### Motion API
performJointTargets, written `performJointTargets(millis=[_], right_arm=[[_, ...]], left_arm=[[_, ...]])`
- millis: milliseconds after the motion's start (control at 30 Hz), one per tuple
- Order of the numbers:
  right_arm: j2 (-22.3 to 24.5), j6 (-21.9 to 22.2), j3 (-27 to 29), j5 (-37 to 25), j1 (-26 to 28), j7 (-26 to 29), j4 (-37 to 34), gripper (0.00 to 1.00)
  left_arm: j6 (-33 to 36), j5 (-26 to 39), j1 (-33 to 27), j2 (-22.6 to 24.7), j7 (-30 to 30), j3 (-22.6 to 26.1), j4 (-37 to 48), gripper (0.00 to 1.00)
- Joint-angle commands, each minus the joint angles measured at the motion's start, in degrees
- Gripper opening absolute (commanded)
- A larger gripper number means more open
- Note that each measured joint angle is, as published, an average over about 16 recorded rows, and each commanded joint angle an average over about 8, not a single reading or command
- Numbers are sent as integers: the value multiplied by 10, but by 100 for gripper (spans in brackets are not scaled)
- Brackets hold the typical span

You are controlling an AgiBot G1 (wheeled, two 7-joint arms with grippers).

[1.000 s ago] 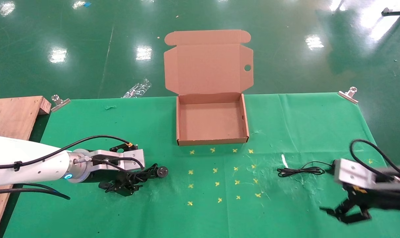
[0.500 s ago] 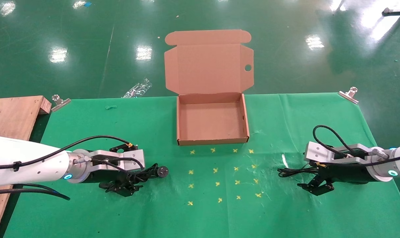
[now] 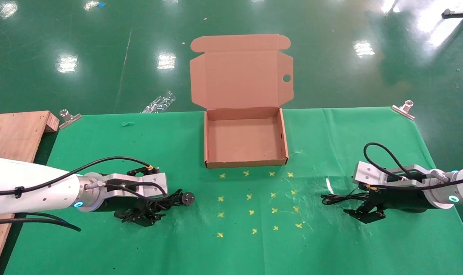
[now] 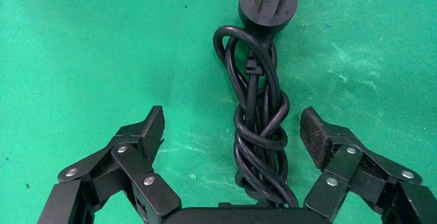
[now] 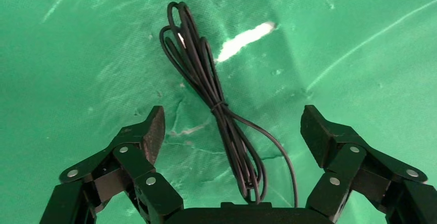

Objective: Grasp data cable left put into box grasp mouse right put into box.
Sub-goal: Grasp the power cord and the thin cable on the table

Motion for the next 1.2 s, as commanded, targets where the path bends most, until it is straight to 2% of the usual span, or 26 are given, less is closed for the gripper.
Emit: performJointTargets(millis=[33, 1200], right_arm=[[2, -1, 0, 1, -2, 1, 5, 0], [8, -7, 2, 6, -7, 4, 22, 0]], left_arm=[[0, 0, 0, 0, 0, 0, 0, 0], [0, -1, 0, 0, 0, 0, 0, 0]])
